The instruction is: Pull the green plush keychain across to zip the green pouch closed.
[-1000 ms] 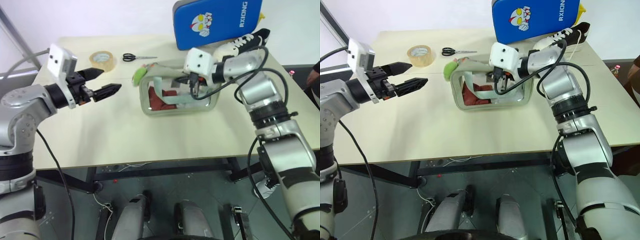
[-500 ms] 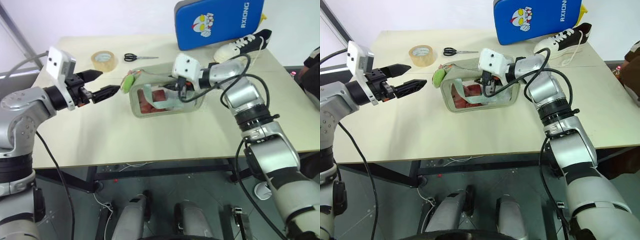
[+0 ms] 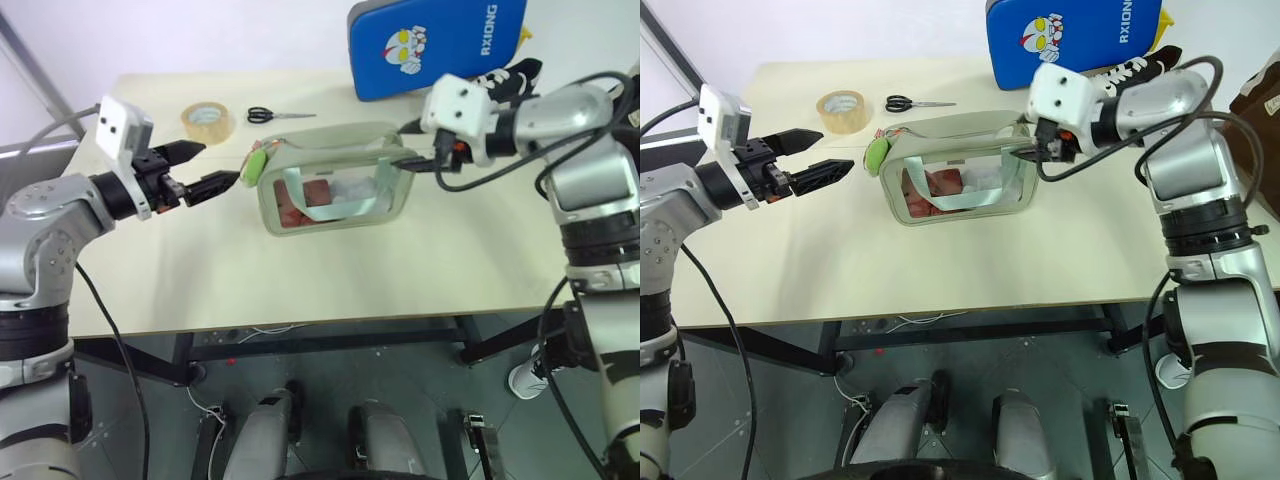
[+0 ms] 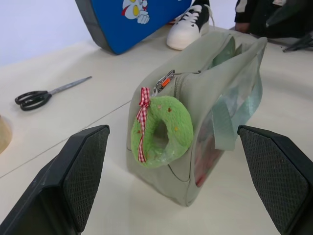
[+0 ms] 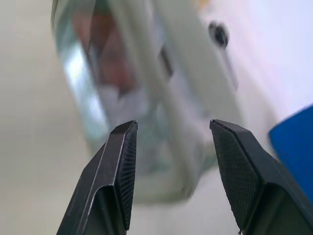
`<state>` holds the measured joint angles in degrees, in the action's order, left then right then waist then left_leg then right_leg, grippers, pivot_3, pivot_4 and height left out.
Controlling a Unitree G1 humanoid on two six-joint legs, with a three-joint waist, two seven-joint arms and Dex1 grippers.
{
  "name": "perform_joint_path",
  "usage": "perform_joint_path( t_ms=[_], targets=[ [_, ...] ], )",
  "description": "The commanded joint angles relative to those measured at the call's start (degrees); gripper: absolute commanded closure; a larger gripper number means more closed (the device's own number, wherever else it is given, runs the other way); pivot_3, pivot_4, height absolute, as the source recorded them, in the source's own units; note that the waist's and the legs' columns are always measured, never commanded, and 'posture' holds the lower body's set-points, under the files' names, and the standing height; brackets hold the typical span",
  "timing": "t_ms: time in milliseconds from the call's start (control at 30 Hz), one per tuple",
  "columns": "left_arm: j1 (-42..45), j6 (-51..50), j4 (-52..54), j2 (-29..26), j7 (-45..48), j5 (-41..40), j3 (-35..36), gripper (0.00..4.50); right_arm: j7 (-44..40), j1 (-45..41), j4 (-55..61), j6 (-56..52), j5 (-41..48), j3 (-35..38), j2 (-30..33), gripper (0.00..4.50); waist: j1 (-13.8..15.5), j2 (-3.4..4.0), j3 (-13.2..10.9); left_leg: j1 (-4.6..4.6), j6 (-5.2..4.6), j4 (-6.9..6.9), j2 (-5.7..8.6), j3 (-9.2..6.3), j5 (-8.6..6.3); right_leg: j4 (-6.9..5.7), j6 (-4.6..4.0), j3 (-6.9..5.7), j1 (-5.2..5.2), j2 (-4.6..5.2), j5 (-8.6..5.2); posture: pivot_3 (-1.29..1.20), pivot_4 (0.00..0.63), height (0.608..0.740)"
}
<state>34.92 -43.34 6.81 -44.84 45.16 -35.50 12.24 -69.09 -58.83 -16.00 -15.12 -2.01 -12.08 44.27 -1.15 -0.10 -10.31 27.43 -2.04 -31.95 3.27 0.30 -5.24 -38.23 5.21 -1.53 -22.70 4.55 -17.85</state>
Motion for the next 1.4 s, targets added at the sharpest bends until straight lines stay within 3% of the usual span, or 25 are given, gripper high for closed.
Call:
perform_joint_path(
  t_ms=[33,100,133,200,300,333,767,933,1267,1333,1400],
  targets=[
    [1.7,1.4,0.2,-0.1,0.5,0.4,0.0,0.0,2.5,-0.8,-3.5,3.9,-1.3,0.2,-1.1,2.07,0.0,0.01,0.0,0.01,0.0,0.01,0.0,0.0,0.0,0.0,0.0,0.0,0.0,0.0,0.0,0.0,0.15,0.74],
    [1.9,1.5,0.1,0.2,0.8,0.6,-0.8,0.0,4.2,-1.7,-6.8,5.3,-1.9,0.1,-2.4,2.07,0.1,0.01,0.0,0.01,0.0,0.0,-0.01,0.0,0.0,0.0,0.0,0.0,0.0,-0.01,0.0,0.0,0.15,0.74],
    [2.1,1.7,0.0,0.5,0.9,0.8,-1.3,0.0,4.8,-2.2,-8.1,6.2,-2.3,0.0,-2.9,2.3,0.2,0.01,0.0,0.01,0.01,-0.02,-0.01,0.0,0.0,0.0,0.01,-0.01,0.02,-0.01,0.0,0.0,0.15,0.74],
    [2.3,2.1,-0.4,1.0,1.1,1.4,-2.3,0.0,5.4,-2.8,-9.4,6.6,-2.2,0.3,-3.9,2.88,0.2,0.01,0.0,0.01,0.01,-0.05,0.0,0.0,0.01,0.0,0.01,-0.01,0.03,-0.01,0.01,0.0,0.15,0.74],
    [2.6,2.8,-1.0,1.3,1.4,2.4,-3.2,0.0,5.9,-3.4,-10.4,7.4,-2.5,0.5,-4.6,4.39,0.4,0.01,0.0,0.02,0.01,-0.07,0.0,0.0,0.01,0.0,0.02,-0.02,0.03,-0.01,0.01,0.0,0.15,0.74],
    [2.9,2.8,-1.5,1.7,1.2,2.5,-3.4,0.0,5.8,-3.4,-10.5,7.5,-2.4,0.5,-4.6,4.45,0.5,0.01,0.0,0.02,0.01,-0.08,0.0,0.0,0.01,0.0,0.02,-0.02,0.03,-0.01,0.01,0.0,0.15,0.74],
    [4.0,4.5,-3.6,3.9,1.8,4.9,-5.6,0.0,-0.6,-2.0,0.5,0.1,2.1,2.6,-0.3,4.45,0.4,0.01,0.0,0.03,0.0,-0.07,0.0,0.0,0.01,0.0,0.03,-0.03,0.04,-0.02,0.01,0.0,0.15,0.74],
    [4.3,4.5,-4.0,3.1,2.7,4.9,-5.2,0.0,-1.3,-4.2,-0.5,1.5,1.1,2.0,1.7,2.22,0.4,0.01,0.0,0.03,-0.01,-0.08,-0.01,0.0,0.0,0.01,0.02,-0.03,0.03,0.0,0.01,0.0,0.15,0.74],
    [5.1,5.0,-4.5,3.8,3.0,5.6,-6.2,0.0,2.8,-7.4,-15.7,10.1,-3.7,-1.0,-2.6,2.22,0.3,0.02,0.0,0.03,0.0,-0.06,0.0,0.0,0.0,0.02,0.02,-0.03,0.03,0.0,0.01,0.0,0.15,0.74],
    [5.0,4.8,-4.3,3.8,3.0,5.7,-6.1,0.0,3.1,-7.5,-17.4,11.0,-3.8,-0.8,-3.3,2.76,0.4,0.02,0.0,0.03,0.0,-0.06,0.0,0.0,0.01,0.02,0.02,-0.03,0.04,-0.02,0.01,0.0,0.15,0.74],
    [4.8,4.5,-4.0,3.5,3.1,5.6,-5.6,0.0,2.8,-7.9,-18.2,11.5,-3.7,-0.6,-3.5,3.61,0.4,0.02,0.0,0.03,0.0,-0.07,0.0,0.0,0.01,0.02,0.03,-0.03,0.05,-0.02,0.01,0.0,0.15,0.74]
  ],
)
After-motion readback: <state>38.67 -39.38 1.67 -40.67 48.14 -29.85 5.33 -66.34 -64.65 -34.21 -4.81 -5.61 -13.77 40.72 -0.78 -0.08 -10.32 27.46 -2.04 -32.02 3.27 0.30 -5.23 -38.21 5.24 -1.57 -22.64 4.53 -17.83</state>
